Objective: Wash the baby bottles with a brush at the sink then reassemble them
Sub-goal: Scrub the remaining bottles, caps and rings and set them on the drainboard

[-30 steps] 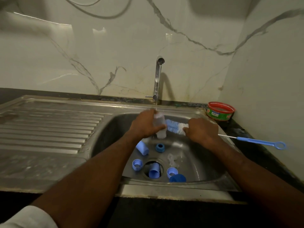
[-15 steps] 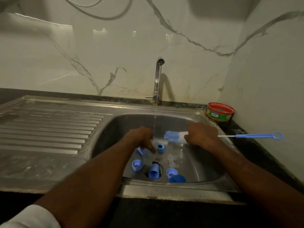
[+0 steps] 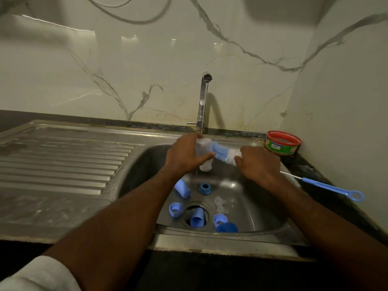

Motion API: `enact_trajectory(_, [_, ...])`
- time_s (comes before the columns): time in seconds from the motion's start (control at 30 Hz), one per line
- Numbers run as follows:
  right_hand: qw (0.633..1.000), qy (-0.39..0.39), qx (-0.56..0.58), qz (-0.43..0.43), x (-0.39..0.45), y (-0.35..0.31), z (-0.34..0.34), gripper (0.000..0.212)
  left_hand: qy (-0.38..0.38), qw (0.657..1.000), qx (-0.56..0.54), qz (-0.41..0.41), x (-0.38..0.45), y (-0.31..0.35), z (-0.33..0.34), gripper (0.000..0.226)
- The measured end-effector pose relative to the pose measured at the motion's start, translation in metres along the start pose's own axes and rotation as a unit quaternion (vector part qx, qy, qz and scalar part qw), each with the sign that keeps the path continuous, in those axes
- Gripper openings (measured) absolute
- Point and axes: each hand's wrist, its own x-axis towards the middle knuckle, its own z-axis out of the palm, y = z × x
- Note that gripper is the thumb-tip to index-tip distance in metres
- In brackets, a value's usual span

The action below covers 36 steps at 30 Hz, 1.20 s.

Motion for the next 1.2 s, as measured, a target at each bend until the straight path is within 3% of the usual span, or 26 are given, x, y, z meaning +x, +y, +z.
enact_trajectory(0.03, [1.0, -0.011, -0.008, 0.002, -0.001, -0.001, 0.0, 0.036, 0.005, 1.0, -0.006, -0.012, 0.001, 0.0, -0.002, 0.073])
enact_trajectory(0.13, [0.999, -0.041, -0.019, -0.005, -0.004, 0.001, 0.003, 0.037, -0.076, 0.995, 0.053, -0.022, -0.005, -0.002, 0.001, 0.07])
enact_trajectory(0.27, [0.999, -0.042, -0.028, -0.006, -0.006, 0.0, -0.001, 0.038, -0.043, 0.997, -0.016, -0.056, -0.003, -0.001, 0.0, 0.073])
enact_trajectory(0.43, [0.996, -0.081, -0.041, -0.009, -0.011, -0.002, 0.004, 0.042, -0.105, 0.993, 0.023, -0.058, -0.01, -0.004, -0.001, 0.072])
enact_trajectory(0.67, [0.997, -0.055, -0.044, -0.022, -0.013, -0.002, -0.003, 0.03, -0.087, 0.993, -0.015, -0.084, -0.009, -0.001, -0.004, 0.082])
enact_trajectory(0.83, [0.998, -0.044, -0.033, -0.014, -0.012, -0.004, -0.004, 0.032, -0.071, 0.994, -0.008, -0.086, -0.01, 0.0, -0.006, 0.071])
enact_trajectory(0.97, [1.0, 0.021, -0.008, -0.007, -0.013, -0.005, -0.009, 0.035, 0.022, 0.997, -0.054, -0.055, -0.007, 0.007, -0.012, 0.064])
enact_trajectory(1.1, [0.999, -0.041, -0.006, -0.006, -0.015, -0.004, -0.006, 0.035, -0.037, 0.995, -0.012, -0.089, -0.017, 0.002, -0.01, 0.063])
enact_trajectory(1.2, [1.0, -0.026, 0.012, 0.0, -0.016, -0.004, -0.011, 0.037, 0.009, 0.995, -0.045, -0.085, -0.014, 0.004, -0.013, 0.064])
